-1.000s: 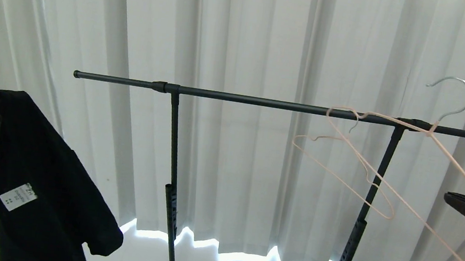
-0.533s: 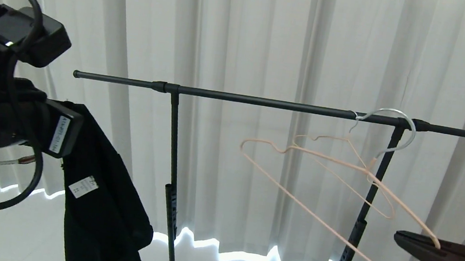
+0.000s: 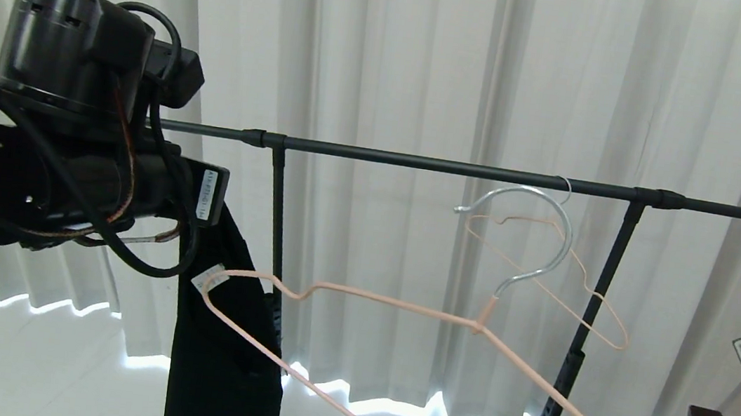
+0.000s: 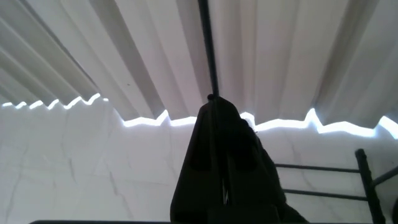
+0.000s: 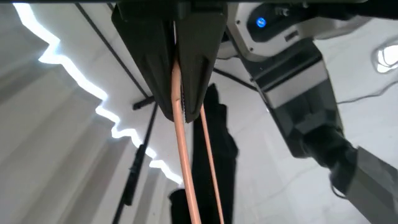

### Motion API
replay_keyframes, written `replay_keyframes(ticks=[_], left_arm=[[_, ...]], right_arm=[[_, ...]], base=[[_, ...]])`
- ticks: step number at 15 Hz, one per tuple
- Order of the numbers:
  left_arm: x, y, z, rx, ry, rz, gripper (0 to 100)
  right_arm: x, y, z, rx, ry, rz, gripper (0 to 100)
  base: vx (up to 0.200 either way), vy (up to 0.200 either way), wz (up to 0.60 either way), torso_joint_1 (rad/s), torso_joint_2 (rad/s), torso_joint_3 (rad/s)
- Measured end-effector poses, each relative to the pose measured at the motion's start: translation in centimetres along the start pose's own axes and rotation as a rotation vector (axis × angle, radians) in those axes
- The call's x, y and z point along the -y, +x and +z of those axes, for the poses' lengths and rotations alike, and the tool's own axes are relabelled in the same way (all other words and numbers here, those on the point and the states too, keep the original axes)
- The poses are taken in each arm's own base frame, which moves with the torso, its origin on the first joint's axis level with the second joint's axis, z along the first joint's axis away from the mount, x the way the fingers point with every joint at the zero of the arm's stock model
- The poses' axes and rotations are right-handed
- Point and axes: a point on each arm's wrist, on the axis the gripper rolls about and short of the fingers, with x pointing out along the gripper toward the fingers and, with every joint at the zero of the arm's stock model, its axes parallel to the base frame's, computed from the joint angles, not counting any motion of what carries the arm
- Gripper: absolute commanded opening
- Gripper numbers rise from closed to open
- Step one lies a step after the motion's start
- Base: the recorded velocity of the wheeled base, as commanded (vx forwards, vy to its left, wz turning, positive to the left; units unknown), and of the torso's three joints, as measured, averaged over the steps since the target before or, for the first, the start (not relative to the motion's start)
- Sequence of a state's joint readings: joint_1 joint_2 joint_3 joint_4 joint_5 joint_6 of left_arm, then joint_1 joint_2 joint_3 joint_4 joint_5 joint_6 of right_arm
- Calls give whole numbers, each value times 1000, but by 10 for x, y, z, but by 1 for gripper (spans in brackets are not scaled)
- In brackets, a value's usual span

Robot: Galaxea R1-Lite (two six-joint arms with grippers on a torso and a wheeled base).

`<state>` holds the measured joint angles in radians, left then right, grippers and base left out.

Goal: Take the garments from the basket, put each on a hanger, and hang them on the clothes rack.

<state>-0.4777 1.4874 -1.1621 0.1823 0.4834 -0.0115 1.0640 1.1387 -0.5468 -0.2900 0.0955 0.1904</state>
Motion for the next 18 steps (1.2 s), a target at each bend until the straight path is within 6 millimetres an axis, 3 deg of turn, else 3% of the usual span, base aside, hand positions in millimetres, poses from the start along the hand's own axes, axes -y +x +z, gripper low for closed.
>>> replay_keyframes(ticks=[5,9,18], left_arm=[[10,3,-2,-12,-16,-22,0],[10,3,-2,-13,-77,-3,0],[9,3,-2,-9,-112,12,0]], right_arm=[[2,27,7,36,74,-23,0],[10,35,7,25,88,-74,0],[14,57,29,59,90,-89,0]], base=[[0,0,0,0,0,0],[0,0,0,0,0,0],[0,0,0,0,0,0]])
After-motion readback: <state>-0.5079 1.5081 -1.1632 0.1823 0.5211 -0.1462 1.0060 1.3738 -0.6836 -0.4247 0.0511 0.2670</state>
